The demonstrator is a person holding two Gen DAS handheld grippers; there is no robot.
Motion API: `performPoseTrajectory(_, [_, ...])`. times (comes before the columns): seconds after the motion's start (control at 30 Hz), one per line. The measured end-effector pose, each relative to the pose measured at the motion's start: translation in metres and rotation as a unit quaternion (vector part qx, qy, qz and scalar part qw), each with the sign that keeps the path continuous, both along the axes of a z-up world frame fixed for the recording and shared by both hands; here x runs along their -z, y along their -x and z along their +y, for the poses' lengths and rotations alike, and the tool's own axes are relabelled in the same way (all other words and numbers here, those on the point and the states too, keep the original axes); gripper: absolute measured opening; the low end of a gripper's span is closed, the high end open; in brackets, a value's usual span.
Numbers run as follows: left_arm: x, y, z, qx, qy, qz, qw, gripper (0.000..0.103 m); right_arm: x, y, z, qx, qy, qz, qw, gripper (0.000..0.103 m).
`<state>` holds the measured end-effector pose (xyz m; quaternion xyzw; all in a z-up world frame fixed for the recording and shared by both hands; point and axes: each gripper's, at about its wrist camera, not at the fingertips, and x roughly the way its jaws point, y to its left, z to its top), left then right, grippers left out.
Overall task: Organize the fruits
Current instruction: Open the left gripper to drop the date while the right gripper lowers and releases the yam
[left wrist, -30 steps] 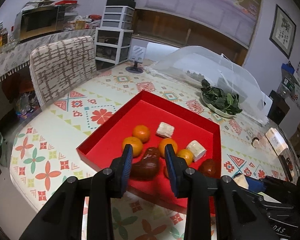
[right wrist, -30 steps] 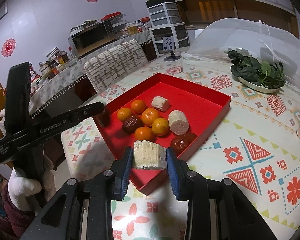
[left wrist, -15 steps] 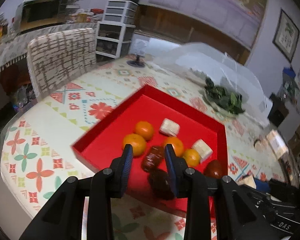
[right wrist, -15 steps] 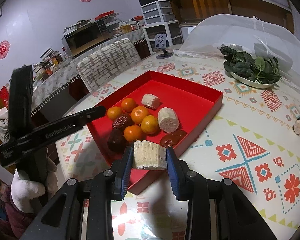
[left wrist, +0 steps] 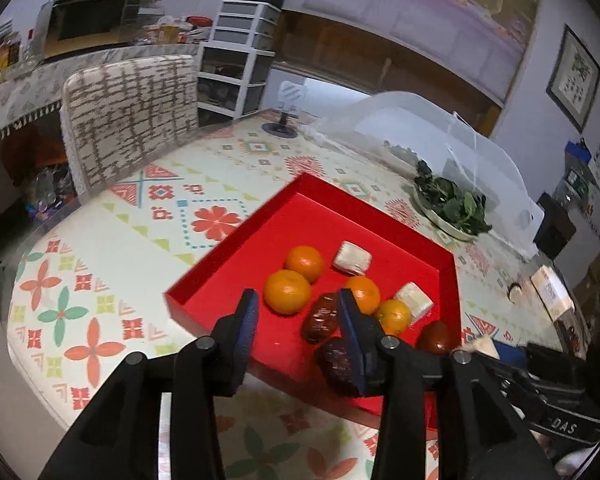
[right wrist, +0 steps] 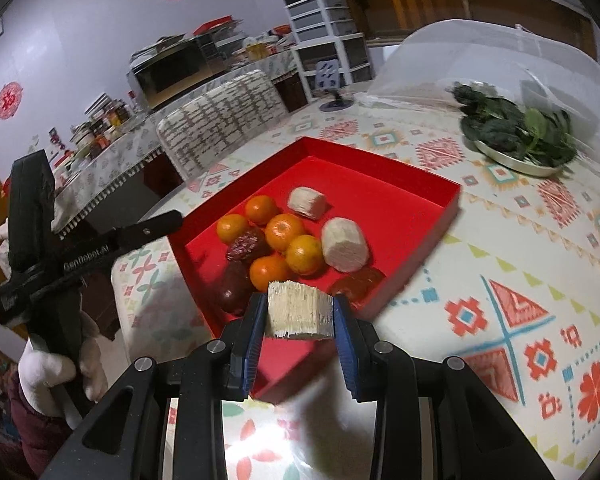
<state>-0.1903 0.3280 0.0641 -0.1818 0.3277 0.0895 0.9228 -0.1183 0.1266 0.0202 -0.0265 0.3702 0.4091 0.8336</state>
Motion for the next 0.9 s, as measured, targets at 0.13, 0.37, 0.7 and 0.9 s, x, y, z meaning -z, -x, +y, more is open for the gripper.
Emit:
performPoseTrajectory(0.13, [0.006, -0.009, -0.015, 0.025, -0.007, 0.021, 0.9995, 0.047, 0.0, -0.008, 0.012, -0.009, 0.003, 0.006, 1.0, 0.036])
performPoseTrajectory(0.37, [0.025, -0.03, -0.045, 0.075, -0.052, 0.082, 0.9924, 0.042, 0.008, -0.024, 0.033, -0.016, 0.044, -0.002, 0.999, 0.036])
performPoseTrajectory(0.7, [0.034, -0.042, -0.047, 0.102, -0.046, 0.109, 0.9877, 0.033, 0.008, -0.069, 0.035, 0.023, 0.058, -0.008, 0.998, 0.036])
performPoseTrajectory(0.9, [0.043, -0.055, -0.056, 0.096, -0.065, 0.122, 0.9857, 0.033, 0.008, -0.071, 0.04, 0.015, 0.055, -0.007, 0.998, 0.036])
